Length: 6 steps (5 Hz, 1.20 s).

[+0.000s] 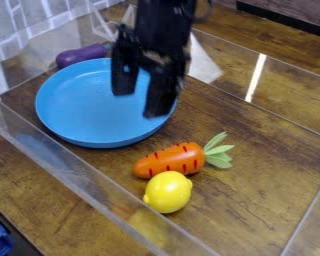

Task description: Move the carrot to the right side

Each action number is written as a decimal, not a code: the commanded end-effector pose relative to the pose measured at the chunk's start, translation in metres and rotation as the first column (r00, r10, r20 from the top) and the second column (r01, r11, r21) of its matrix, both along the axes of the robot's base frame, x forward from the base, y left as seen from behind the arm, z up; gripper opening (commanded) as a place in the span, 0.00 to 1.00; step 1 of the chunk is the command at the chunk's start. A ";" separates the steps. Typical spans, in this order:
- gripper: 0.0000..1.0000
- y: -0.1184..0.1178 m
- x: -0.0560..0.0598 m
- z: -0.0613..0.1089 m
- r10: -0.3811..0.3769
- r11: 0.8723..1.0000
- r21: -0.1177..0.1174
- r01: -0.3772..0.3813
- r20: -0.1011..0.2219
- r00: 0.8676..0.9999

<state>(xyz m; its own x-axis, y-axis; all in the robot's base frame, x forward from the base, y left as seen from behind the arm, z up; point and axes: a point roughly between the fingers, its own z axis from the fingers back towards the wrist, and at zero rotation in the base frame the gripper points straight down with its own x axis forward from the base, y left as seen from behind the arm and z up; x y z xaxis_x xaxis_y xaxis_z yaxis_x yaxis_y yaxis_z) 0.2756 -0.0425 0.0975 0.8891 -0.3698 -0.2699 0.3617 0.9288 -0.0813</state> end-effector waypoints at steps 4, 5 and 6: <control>0.00 -0.031 -0.003 -0.061 -0.118 0.993 0.035 0.117 0.033 0.992; 0.00 -0.029 0.000 -0.055 -0.110 0.994 0.032 0.109 0.037 0.993; 0.00 -0.026 0.003 -0.048 -0.105 0.994 0.032 0.104 0.041 0.994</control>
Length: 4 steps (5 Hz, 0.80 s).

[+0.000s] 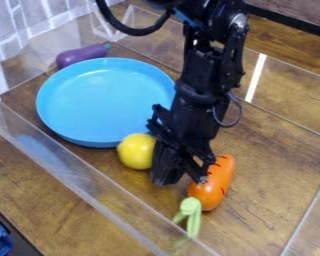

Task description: Move the carrot to the right side

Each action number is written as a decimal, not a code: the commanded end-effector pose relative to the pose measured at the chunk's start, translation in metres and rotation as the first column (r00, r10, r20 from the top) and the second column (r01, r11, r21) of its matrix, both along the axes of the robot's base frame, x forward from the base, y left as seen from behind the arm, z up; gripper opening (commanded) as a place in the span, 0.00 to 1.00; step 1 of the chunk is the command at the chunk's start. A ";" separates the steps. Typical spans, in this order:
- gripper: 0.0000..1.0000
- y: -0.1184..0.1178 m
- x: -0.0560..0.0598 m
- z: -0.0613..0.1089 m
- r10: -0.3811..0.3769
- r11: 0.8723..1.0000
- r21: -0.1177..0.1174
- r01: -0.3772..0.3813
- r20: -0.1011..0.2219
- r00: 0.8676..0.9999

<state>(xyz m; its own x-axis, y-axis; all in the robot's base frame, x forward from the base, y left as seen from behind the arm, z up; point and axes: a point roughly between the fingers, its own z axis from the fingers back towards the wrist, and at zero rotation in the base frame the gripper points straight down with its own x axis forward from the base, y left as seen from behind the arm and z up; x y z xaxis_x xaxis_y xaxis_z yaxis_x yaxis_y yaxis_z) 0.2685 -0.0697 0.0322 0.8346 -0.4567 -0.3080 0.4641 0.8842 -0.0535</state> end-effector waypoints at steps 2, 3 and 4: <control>1.00 0.011 0.018 0.015 0.039 0.999 -0.015 -0.039 0.058 0.998; 0.00 0.014 0.024 0.016 0.044 0.999 -0.020 -0.043 0.063 0.997; 0.00 0.018 0.030 0.019 0.043 0.999 -0.024 -0.041 0.070 0.997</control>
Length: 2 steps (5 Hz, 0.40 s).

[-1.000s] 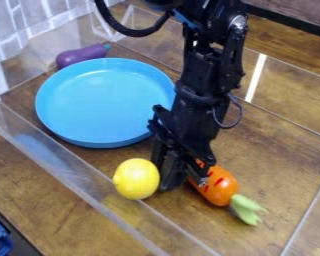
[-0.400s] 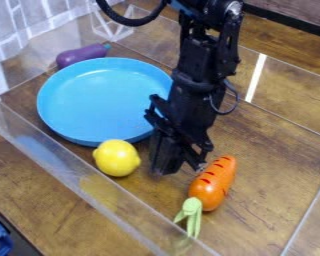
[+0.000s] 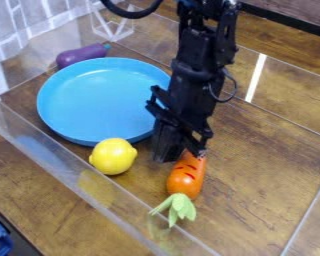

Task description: Move the carrot to the right side

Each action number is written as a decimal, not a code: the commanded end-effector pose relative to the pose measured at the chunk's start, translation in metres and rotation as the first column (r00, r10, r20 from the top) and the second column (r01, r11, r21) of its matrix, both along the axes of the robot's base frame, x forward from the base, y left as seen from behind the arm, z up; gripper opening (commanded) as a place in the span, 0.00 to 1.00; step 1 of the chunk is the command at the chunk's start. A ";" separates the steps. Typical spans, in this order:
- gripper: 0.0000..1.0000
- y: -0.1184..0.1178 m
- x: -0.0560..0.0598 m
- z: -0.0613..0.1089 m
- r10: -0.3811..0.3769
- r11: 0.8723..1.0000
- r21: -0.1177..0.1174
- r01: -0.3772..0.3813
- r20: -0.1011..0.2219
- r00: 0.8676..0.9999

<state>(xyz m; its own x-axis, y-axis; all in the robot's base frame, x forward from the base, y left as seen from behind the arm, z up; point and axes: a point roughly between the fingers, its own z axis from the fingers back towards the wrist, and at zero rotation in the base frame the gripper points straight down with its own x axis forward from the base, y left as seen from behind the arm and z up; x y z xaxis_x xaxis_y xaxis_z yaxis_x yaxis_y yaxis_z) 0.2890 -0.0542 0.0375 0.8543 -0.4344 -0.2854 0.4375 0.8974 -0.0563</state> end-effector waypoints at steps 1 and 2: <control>0.00 0.005 0.016 0.017 0.016 1.000 -0.028 -0.014 0.064 0.998; 0.00 0.009 0.024 0.022 0.023 0.999 -0.044 -0.020 0.074 0.997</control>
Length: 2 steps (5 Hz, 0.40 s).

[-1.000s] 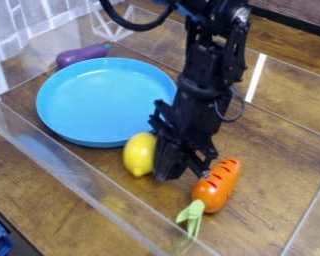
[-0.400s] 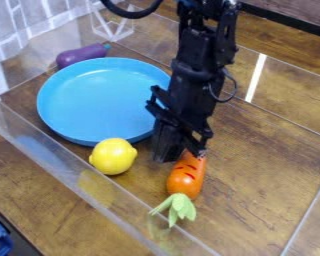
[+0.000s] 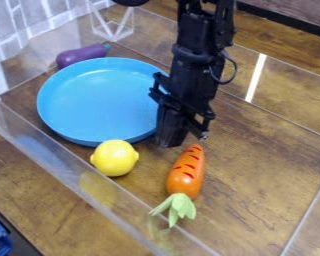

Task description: Move the carrot to the right side

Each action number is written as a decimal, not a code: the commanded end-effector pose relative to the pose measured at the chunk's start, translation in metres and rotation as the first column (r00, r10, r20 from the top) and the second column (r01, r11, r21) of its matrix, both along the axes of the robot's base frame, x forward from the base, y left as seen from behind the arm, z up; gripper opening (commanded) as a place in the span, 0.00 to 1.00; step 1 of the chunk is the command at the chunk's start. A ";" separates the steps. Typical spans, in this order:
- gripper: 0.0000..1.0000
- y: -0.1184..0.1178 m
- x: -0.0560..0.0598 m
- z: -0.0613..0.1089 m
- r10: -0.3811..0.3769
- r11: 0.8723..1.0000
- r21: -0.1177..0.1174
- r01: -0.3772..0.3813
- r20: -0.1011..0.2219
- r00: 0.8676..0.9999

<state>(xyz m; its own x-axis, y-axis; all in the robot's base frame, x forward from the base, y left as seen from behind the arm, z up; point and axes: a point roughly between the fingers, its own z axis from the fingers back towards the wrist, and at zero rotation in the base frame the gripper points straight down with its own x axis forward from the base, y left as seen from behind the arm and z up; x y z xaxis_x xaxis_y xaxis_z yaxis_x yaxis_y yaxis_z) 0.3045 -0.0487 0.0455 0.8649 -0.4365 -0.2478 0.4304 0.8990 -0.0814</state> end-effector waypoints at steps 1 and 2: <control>0.00 0.007 0.013 0.016 0.023 0.999 -0.029 -0.021 0.056 0.998; 0.00 0.009 0.015 0.017 0.036 0.998 -0.053 -0.032 0.065 0.997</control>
<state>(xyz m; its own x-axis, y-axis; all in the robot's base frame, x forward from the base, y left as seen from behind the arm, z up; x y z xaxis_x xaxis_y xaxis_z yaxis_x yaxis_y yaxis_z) 0.3096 -0.0429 0.0484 0.8765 -0.4276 -0.2210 0.4113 0.9039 -0.1178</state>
